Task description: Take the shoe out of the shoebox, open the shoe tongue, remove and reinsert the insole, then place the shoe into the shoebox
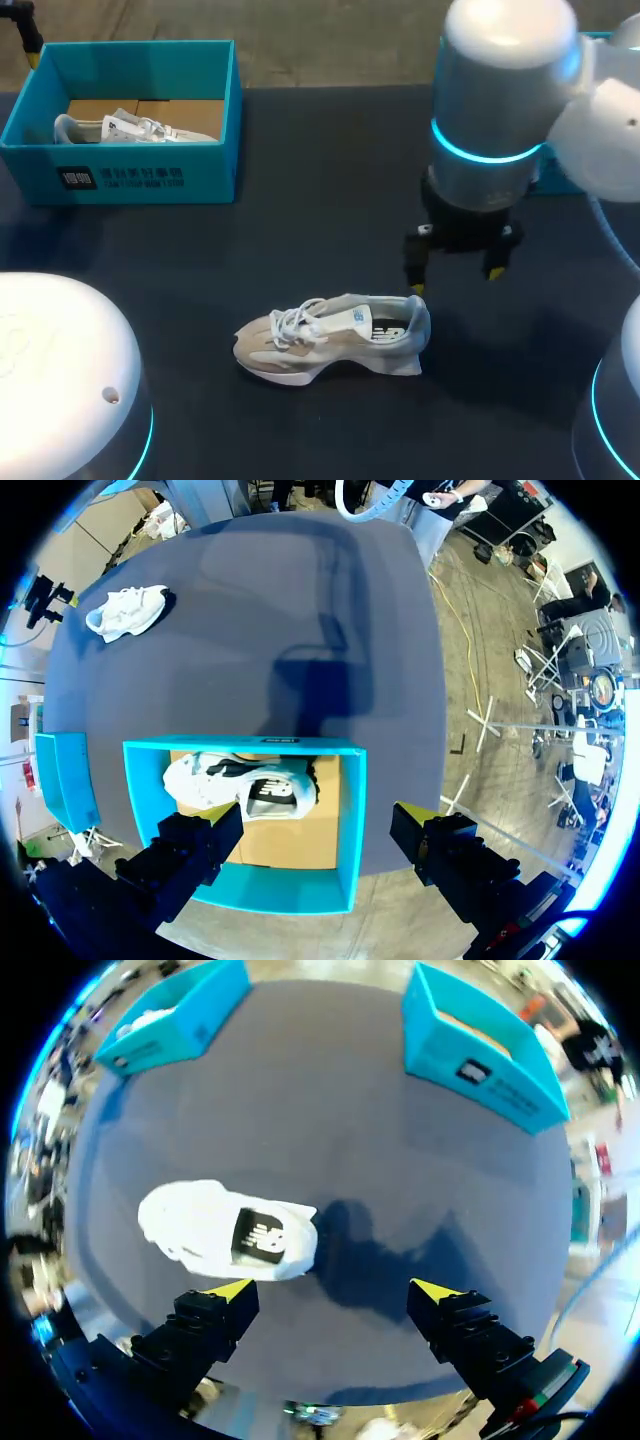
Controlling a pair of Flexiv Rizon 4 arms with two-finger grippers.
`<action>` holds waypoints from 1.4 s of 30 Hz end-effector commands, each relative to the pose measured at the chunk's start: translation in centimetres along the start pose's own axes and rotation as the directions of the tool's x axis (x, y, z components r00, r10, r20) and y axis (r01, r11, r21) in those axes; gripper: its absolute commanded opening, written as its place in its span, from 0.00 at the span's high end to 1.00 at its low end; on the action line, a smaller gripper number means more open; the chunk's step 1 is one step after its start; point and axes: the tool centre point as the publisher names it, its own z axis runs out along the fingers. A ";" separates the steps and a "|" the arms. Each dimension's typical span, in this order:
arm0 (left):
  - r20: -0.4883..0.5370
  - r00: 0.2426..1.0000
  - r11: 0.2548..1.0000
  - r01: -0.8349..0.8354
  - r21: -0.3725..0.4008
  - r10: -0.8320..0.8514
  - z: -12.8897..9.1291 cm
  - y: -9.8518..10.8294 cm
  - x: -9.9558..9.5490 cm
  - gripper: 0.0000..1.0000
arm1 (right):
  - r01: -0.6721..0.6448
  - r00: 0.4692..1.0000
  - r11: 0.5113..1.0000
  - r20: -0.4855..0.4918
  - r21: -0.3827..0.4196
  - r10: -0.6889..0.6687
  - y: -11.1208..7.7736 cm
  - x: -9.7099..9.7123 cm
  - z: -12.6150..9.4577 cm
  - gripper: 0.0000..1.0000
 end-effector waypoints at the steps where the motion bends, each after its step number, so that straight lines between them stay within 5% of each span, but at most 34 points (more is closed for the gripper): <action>1: -0.002 1.000 1.000 -0.001 -0.002 0.001 0.0 -0.2 0.0 0.00 | 0.105 0.990 0.994 -0.090 0.000 -0.105 -0.3 -2.6 -0.5 0.00; 4: -0.002 1.000 1.000 -0.001 -0.002 0.001 0.0 -0.2 0.0 0.00 | 0.296 0.942 0.953 -0.149 -0.059 -0.302 -0.2 -3.2 0.0 0.00; 19: -0.002 1.000 1.000 -0.001 -0.002 0.001 0.0 -0.2 0.0 0.00 | 0.296 0.942 0.953 -0.149 -0.059 -0.302 -0.2 -3.2 0.0 0.00; 24: -0.002 1.000 1.000 -0.001 -0.002 0.001 0.0 -0.2 0.0 0.00 | 0.408 0.867 0.844 -0.141 -0.348 -0.477 0.0 -4.5 0.3 0.00; 30: -0.002 1.000 1.000 -0.001 -0.002 0.001 0.0 -0.2 0.0 0.00 | 0.392 0.711 0.608 -0.192 -0.690 -0.676 0.0 -6.9 1.5 0.00; 42: -0.002 1.000 1.000 -0.001 -0.002 0.001 0.0 -0.2 0.0 0.00 | 0.389 0.690 0.595 -0.206 -0.703 -0.694 0.1 -7.1 2.0 0.00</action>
